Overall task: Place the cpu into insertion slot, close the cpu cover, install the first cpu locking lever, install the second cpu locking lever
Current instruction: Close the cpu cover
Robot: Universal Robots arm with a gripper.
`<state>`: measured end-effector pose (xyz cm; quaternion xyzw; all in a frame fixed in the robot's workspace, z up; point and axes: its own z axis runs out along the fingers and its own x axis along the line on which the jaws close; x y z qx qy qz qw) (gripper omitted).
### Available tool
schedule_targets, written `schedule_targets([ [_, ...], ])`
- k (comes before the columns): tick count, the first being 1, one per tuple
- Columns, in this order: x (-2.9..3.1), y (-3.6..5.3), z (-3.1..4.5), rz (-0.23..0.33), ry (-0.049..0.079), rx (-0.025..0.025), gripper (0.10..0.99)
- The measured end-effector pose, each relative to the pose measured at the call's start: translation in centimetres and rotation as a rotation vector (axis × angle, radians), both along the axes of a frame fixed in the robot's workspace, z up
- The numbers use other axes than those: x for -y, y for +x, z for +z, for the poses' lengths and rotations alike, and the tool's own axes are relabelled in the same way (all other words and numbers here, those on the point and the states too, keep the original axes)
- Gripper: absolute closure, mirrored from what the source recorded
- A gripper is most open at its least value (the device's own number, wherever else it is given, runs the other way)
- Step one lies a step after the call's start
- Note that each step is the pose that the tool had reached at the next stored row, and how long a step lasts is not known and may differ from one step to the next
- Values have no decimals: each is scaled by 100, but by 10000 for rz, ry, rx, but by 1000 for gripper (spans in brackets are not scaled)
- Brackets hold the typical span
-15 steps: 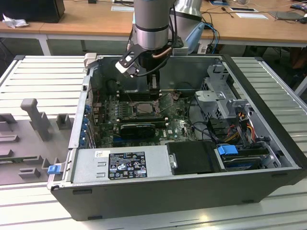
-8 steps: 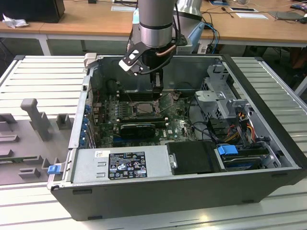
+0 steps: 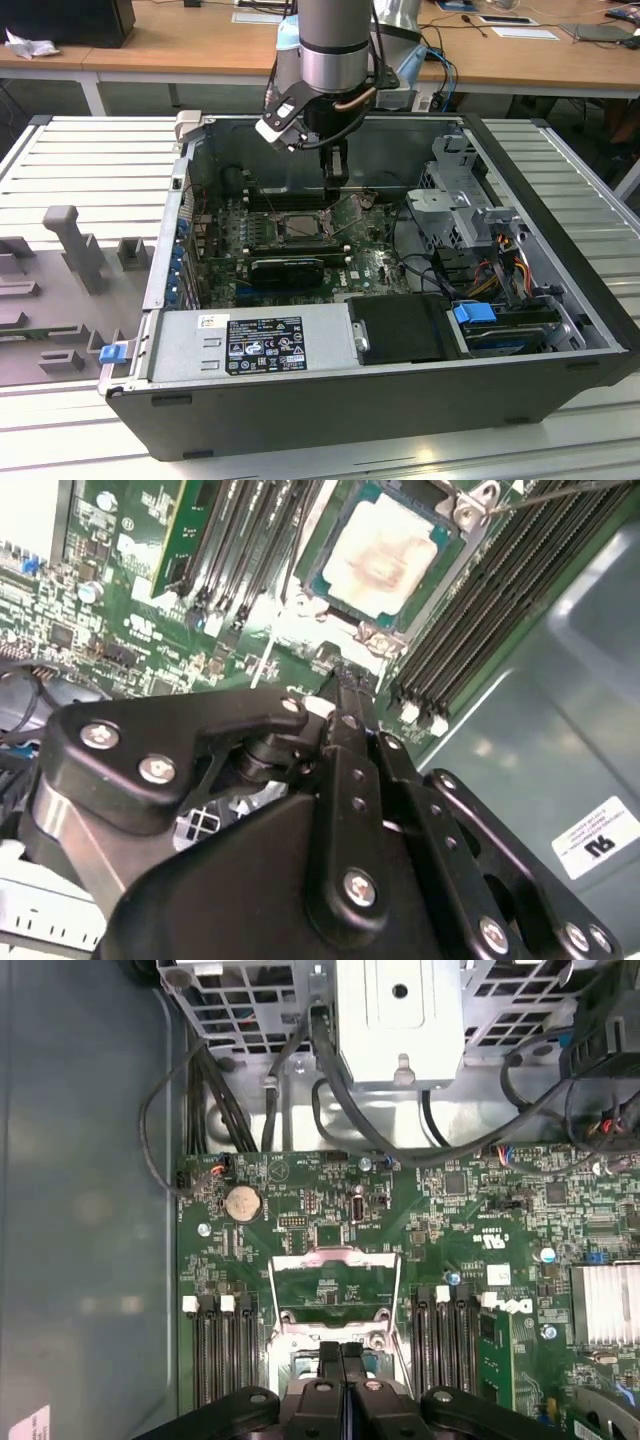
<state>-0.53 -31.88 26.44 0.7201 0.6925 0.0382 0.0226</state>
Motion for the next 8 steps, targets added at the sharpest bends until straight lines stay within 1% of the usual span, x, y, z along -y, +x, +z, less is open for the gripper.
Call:
schedule_targets([
  [1, 0, 20, 0, 0, 2, 1, 980],
  [3, 0, 103, 1, 0, -1, -1, 980],
  [5, 0, 219, 1, 0, -3, -2, 980],
  [7, 0, 294, 0, 1, 0, -1, 980],
  [8, 0, 346, -1, 1, 0, -2, 980],
])
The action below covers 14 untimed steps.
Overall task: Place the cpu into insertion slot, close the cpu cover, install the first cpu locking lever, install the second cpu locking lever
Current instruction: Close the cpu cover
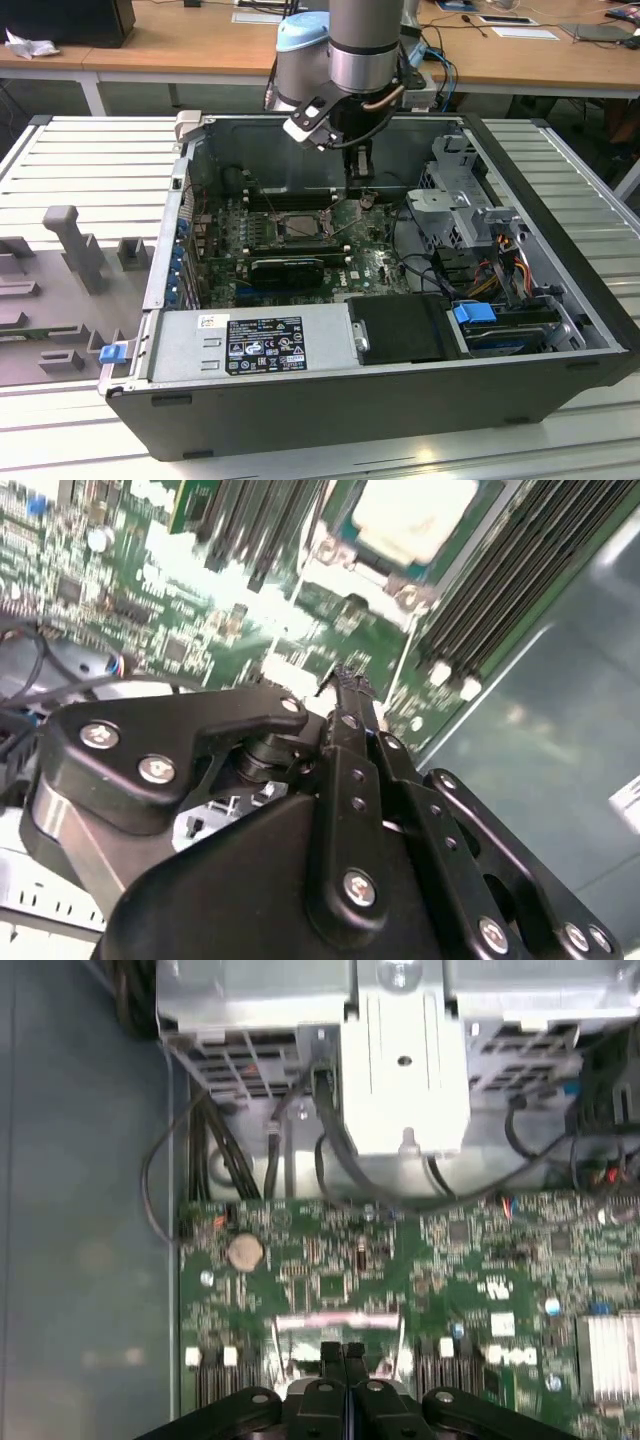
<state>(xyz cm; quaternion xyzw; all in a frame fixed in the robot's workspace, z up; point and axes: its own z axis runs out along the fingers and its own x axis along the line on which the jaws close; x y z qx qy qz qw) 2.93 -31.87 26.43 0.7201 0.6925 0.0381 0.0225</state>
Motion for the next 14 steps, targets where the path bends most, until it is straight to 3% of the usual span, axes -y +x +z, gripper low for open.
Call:
schedule_targets([
  [4, 0, 136, -17, 13, -1, -9, 980],
  [14, 0, 214, -50, 62, 0, -9, 980],
])
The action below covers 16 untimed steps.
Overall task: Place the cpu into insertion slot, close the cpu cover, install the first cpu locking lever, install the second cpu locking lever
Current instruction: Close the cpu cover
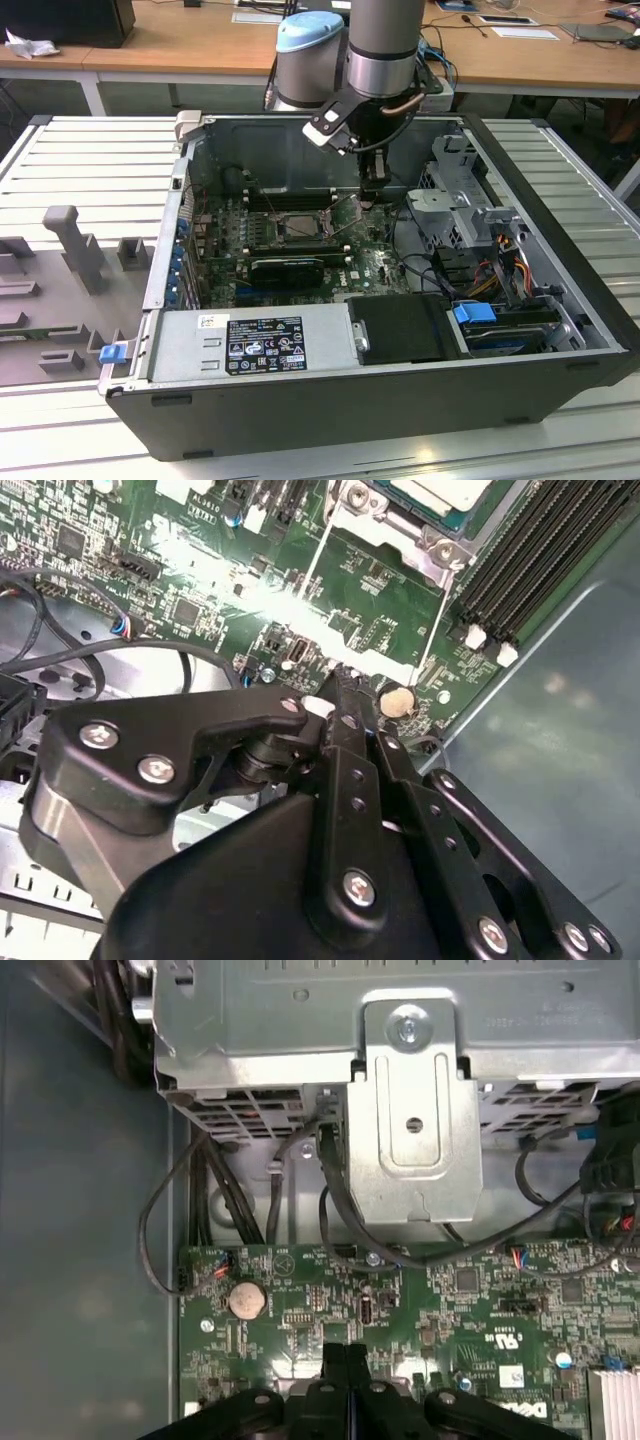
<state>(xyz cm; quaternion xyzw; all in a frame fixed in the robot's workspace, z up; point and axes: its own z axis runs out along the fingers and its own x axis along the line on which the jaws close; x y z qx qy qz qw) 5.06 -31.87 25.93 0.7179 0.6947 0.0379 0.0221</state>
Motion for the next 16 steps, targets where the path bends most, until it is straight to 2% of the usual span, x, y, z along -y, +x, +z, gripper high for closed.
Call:
schedule_targets([
  [3, 1, 53, -20, 2, -1, -3, 980],
  [7, 0, 91, -111, 15, -1, -8, 980],
  [9, 0, 94, -137, 15, 0, -28, 980],
  [10, 1, 94, -138, 16, -2, -80, 980],
  [12, 1, 94, -138, 16, 1, -266, 980],
  [13, 1, 94, -138, 15, 3, -335, 980],
  [14, 0, 94, -137, 16, 4, -363, 980],
  [16, 2, 77, -137, 15, 7, -368, 980],
])
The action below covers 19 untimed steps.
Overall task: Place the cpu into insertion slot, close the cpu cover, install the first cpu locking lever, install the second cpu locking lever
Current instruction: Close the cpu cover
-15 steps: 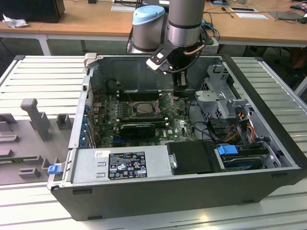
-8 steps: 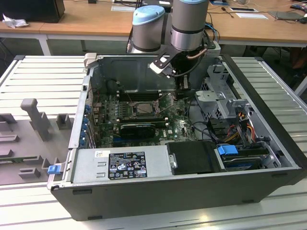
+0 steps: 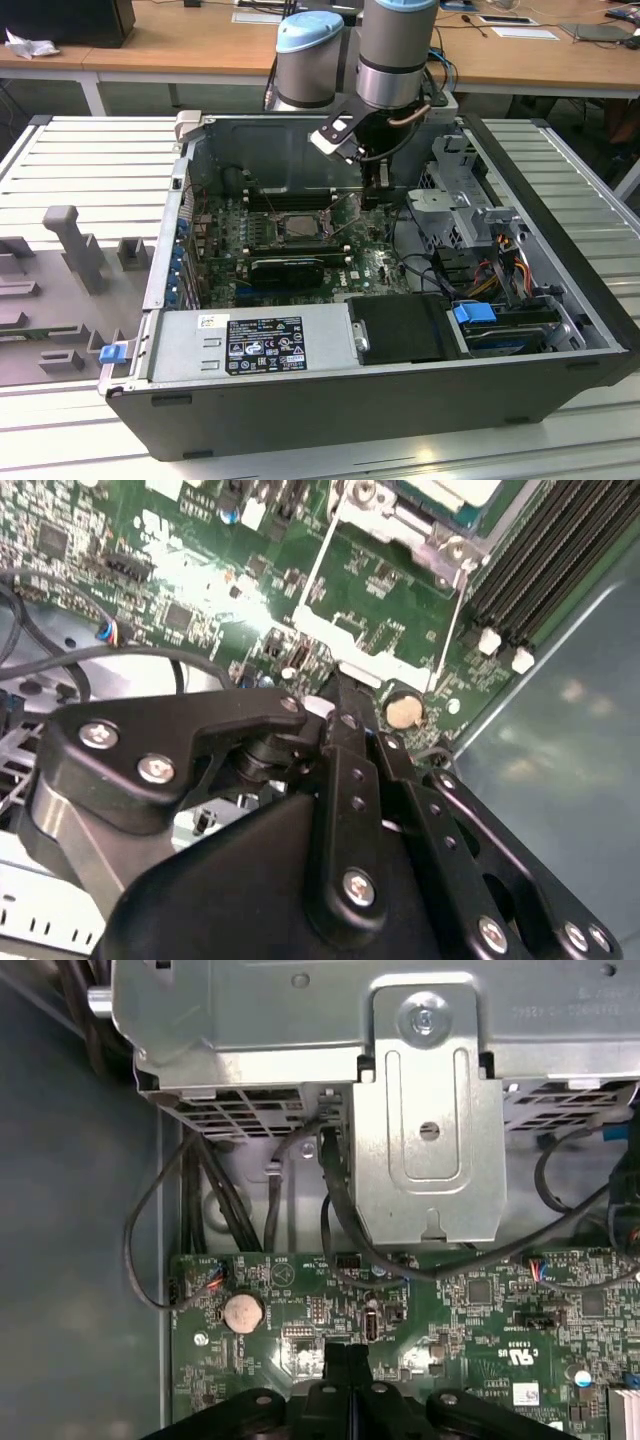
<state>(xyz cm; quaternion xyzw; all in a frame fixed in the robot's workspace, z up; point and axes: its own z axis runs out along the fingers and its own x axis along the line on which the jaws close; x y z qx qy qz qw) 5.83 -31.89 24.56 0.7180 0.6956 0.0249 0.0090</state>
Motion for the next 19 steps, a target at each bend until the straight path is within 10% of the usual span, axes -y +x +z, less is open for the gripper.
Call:
schedule_targets([
  [19, 0, -72, 0, 1, 0, 0, 980],
])
